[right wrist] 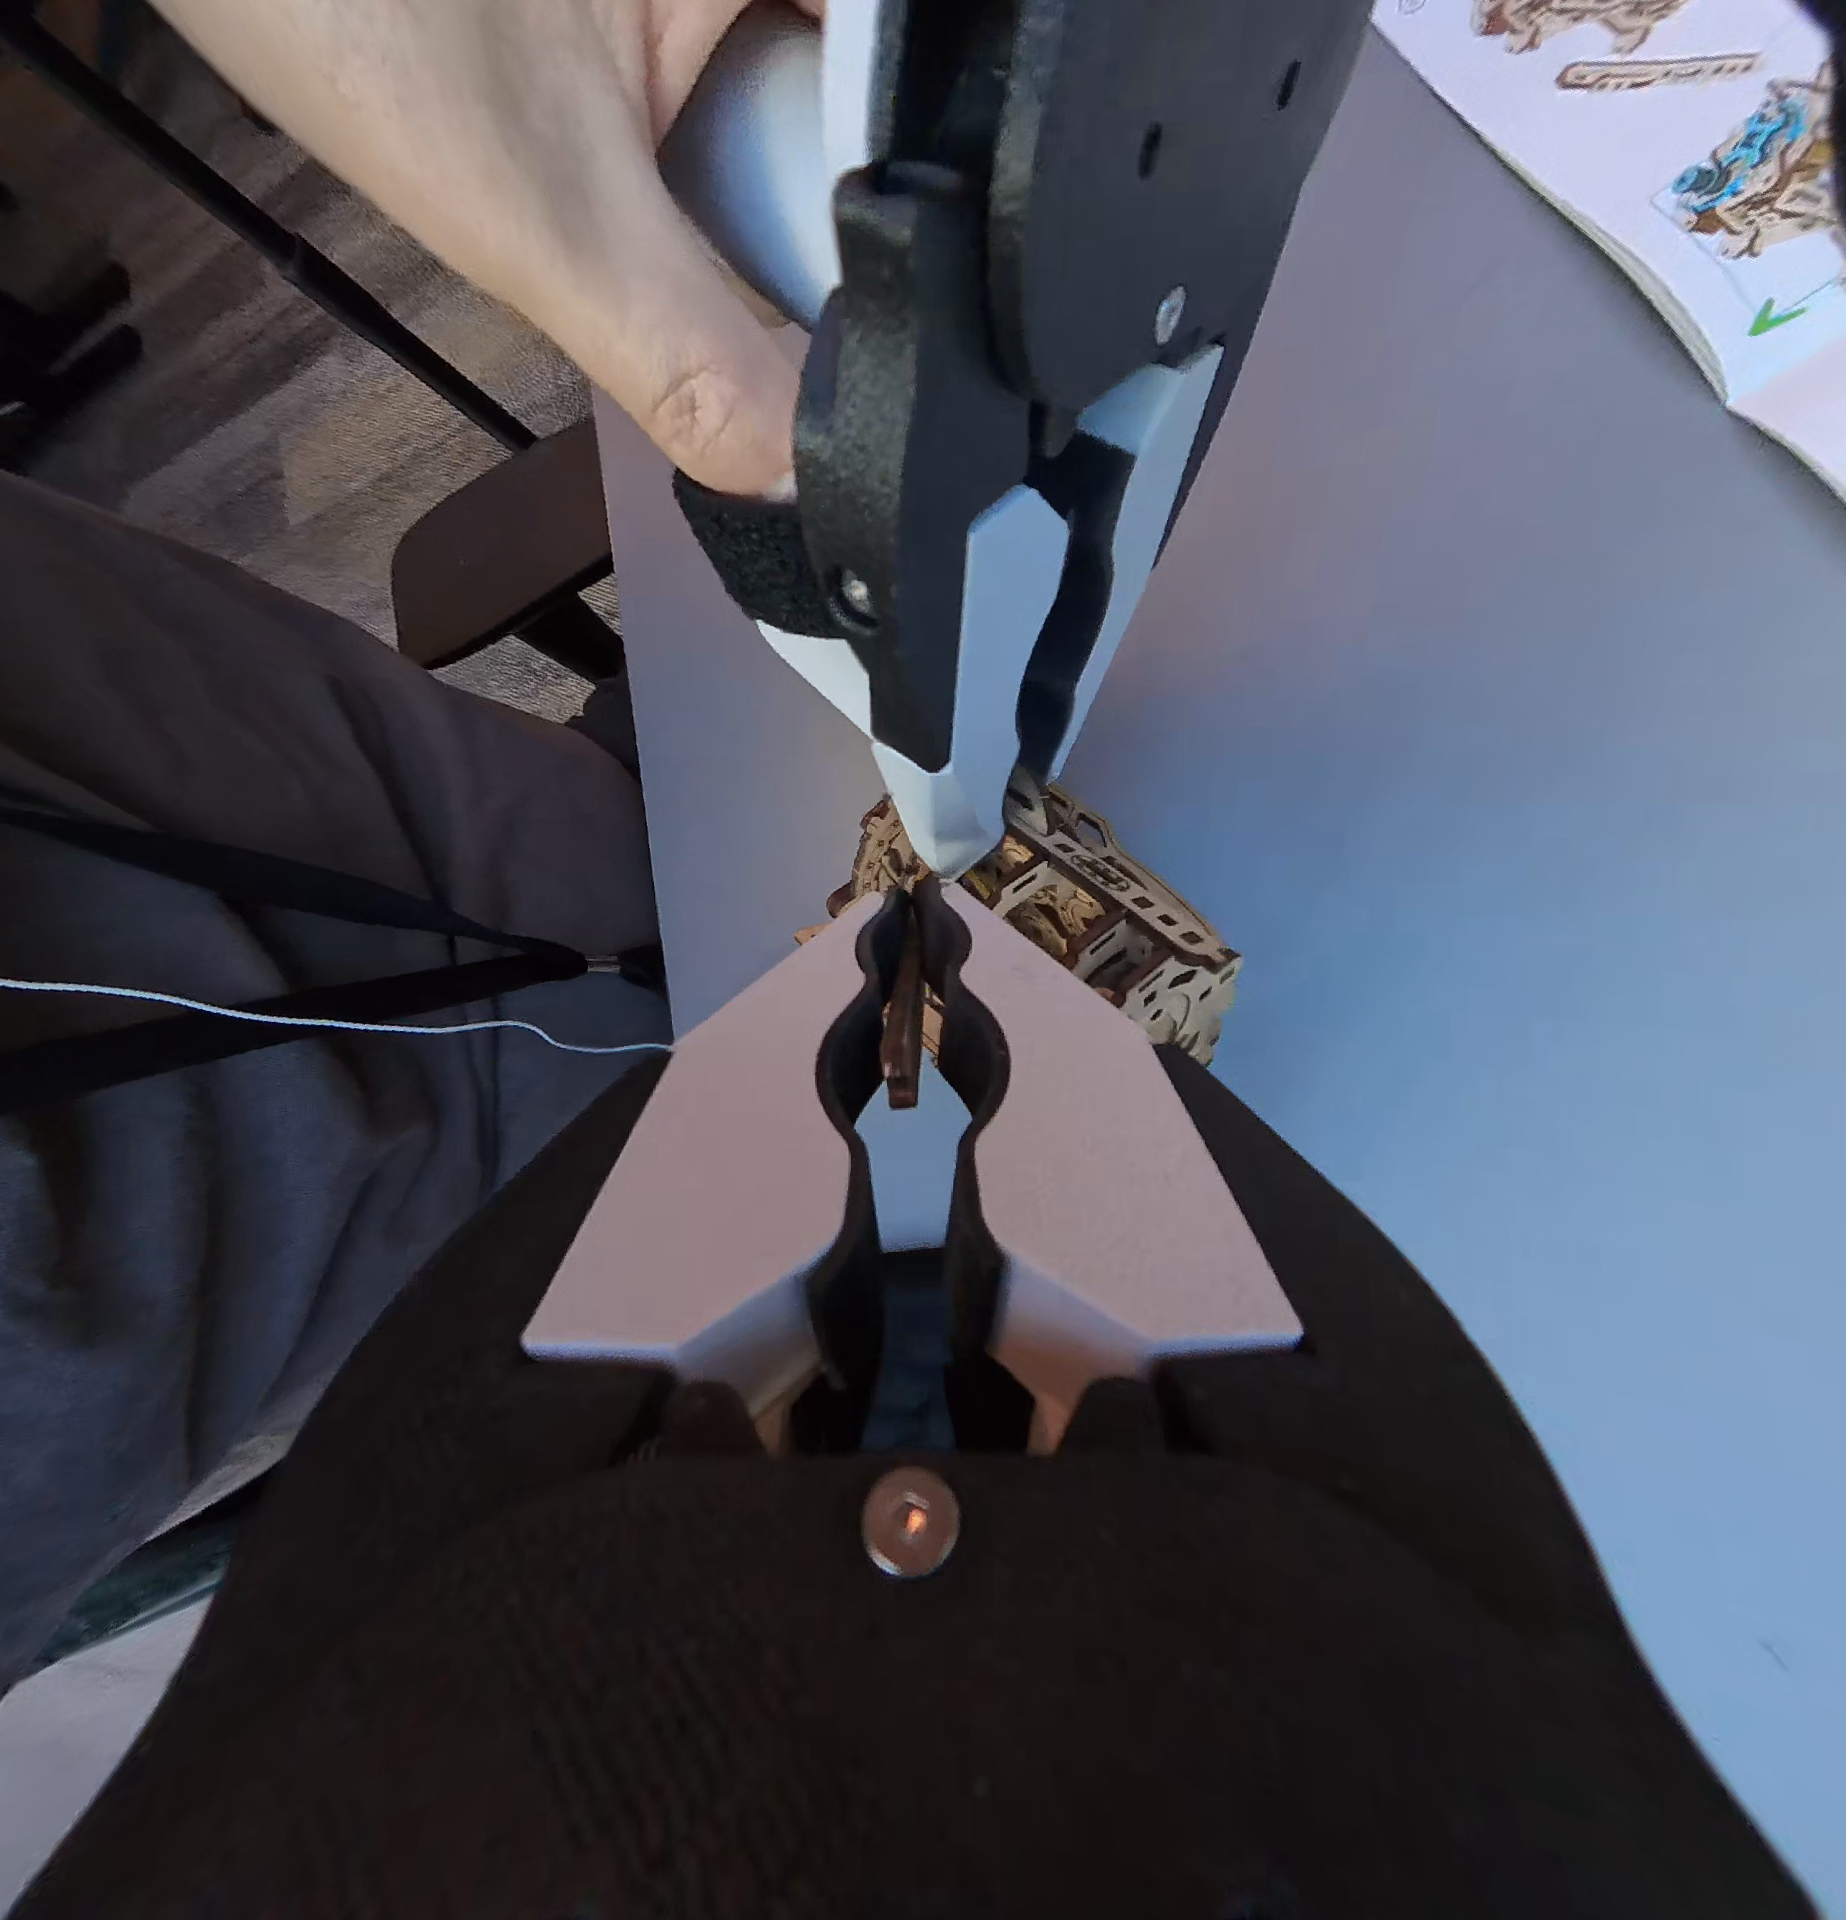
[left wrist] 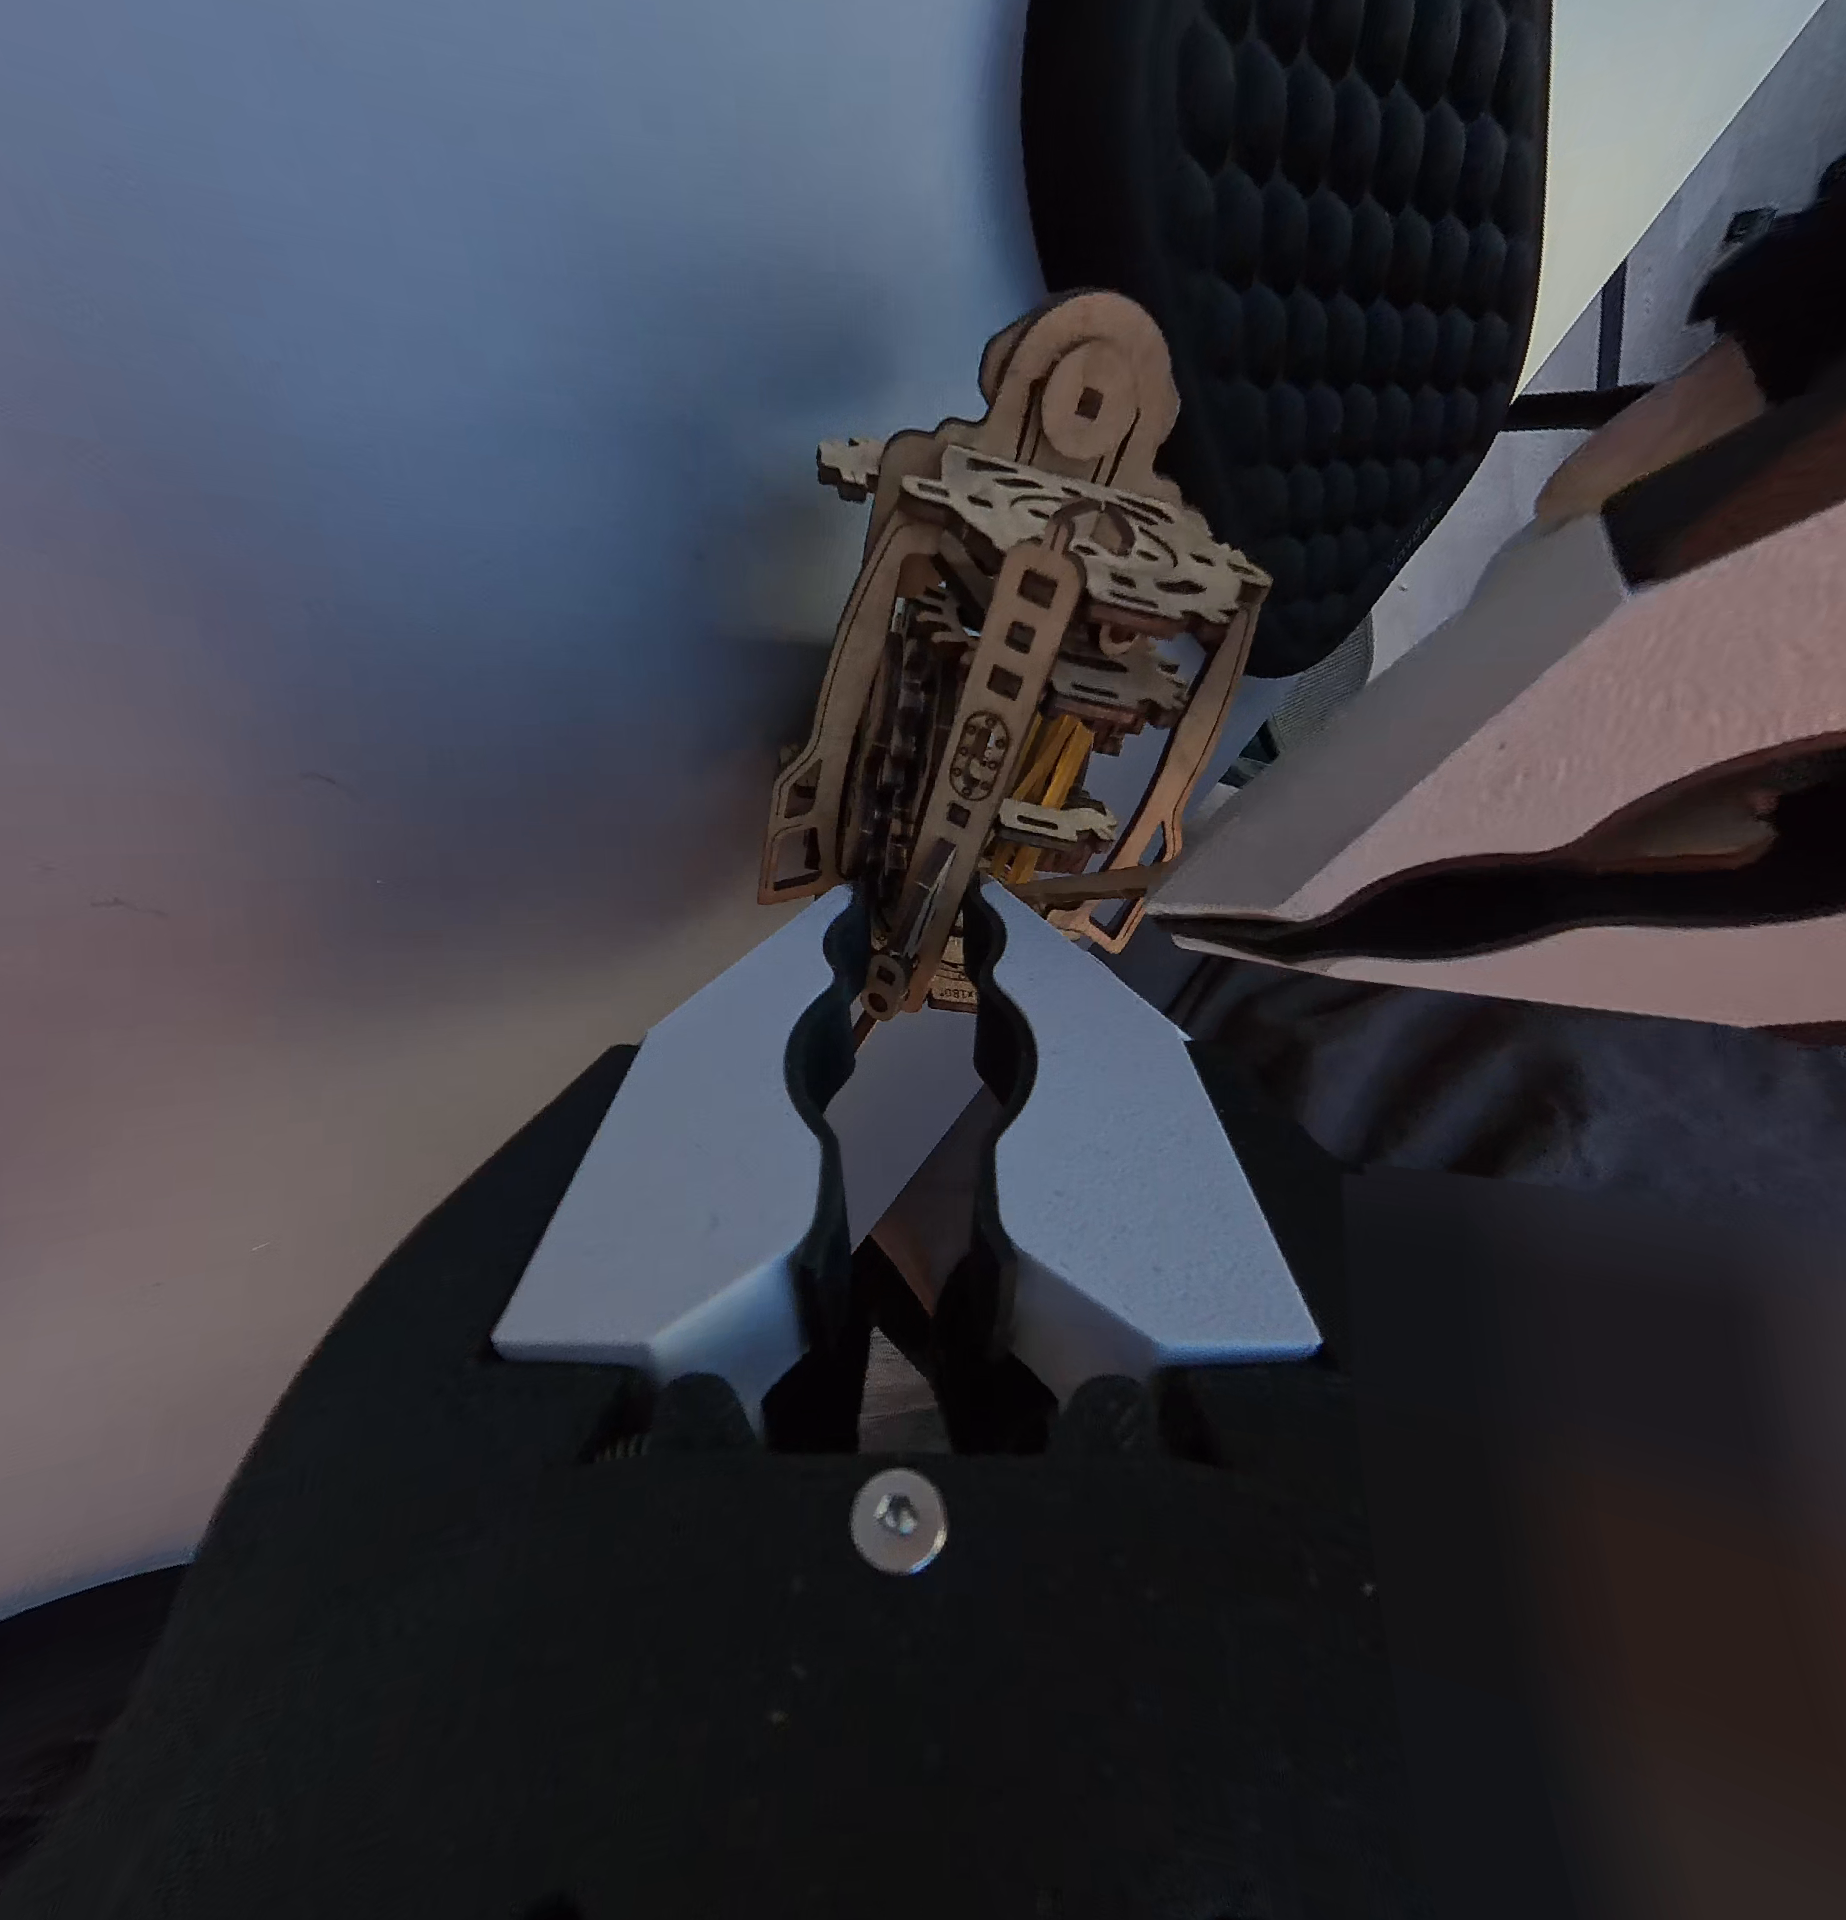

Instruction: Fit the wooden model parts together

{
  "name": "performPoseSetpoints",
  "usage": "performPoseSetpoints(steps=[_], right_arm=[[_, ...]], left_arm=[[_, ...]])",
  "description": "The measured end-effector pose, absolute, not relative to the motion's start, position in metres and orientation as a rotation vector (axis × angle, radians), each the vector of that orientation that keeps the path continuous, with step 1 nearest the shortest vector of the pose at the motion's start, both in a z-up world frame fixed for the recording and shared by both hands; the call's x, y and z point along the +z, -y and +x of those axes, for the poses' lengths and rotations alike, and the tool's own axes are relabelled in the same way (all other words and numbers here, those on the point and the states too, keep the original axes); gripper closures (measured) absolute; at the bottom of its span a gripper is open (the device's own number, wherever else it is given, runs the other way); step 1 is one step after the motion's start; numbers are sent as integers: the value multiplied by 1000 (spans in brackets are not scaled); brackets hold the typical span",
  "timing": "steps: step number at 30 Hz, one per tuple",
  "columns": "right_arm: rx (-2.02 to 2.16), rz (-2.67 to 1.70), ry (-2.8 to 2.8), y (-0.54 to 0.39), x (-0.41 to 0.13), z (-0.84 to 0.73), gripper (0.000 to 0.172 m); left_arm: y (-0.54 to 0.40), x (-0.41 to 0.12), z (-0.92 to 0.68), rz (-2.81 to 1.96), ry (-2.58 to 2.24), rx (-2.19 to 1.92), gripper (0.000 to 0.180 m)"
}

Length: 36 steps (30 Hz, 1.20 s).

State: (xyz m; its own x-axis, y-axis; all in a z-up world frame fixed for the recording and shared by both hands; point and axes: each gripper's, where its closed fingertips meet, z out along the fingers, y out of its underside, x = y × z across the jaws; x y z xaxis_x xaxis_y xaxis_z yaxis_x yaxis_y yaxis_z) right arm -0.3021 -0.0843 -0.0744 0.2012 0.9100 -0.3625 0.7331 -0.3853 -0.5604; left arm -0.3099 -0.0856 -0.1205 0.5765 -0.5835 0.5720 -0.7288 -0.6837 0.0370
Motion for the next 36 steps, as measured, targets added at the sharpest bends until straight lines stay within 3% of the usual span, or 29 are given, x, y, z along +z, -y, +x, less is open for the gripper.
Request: performPoseSetpoints(steps=[17, 36], right_arm=[[1010, -2211, 1517, 88, -70, -302, 171], [628, -2109, 1652, 109, -72, -308, 171]], left_arm=[[85, -121, -310, 2540, 1072, 780, 165], [86, -121, -311, 2531, 1059, 787, 166]])
